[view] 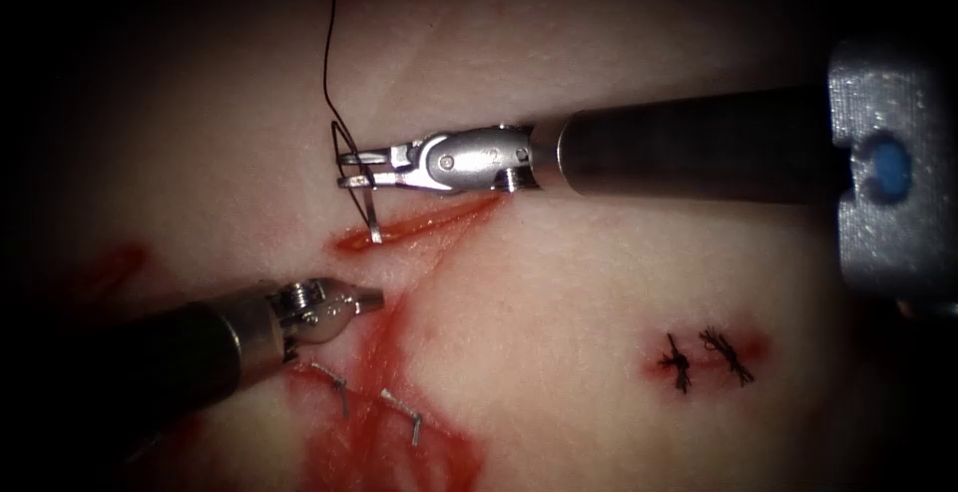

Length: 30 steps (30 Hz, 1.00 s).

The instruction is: Wound Closure

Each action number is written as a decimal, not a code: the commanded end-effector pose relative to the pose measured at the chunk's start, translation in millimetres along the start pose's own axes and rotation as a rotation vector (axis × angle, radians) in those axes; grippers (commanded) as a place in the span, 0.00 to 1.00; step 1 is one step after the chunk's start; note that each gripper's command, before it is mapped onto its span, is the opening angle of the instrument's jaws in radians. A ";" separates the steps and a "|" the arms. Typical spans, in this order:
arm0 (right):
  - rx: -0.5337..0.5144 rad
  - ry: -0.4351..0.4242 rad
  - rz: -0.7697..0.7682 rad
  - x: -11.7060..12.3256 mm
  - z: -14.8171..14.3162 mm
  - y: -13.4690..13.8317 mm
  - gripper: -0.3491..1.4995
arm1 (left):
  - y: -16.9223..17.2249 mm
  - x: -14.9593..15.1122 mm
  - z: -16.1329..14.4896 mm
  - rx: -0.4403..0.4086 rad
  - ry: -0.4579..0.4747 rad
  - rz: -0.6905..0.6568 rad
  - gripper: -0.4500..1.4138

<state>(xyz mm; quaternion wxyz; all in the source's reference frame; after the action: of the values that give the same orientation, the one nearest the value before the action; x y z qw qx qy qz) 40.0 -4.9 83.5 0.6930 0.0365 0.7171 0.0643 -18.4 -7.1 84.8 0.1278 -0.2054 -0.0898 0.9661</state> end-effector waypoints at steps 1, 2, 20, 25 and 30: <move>0.004 -0.002 0.017 -0.9 0.8 -0.5 0.00 | -0.1 0.1 1.1 -0.003 0.004 0.004 0.24; 0.004 -0.004 0.034 -1.0 0.8 -0.4 0.00 | -0.1 0.0 1.3 -0.003 0.005 0.005 0.24; -0.021 -0.061 0.213 -1.6 0.4 -0.1 0.00 | -0.5 -1.0 1.9 -0.016 0.015 0.019 0.22; -0.011 -0.070 0.219 -1.5 0.1 -0.2 0.00 | -0.1 -2.0 1.1 -0.026 0.019 0.030 0.22; -0.004 -0.070 0.234 -1.6 0.1 -0.8 0.00 | -0.4 -3.1 0.4 -0.035 0.024 0.048 0.19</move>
<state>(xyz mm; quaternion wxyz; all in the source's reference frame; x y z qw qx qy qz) 39.3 -5.4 84.6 0.7060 0.1214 0.6820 0.1470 -15.1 -7.7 85.6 0.1042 -0.2207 -0.1006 0.9645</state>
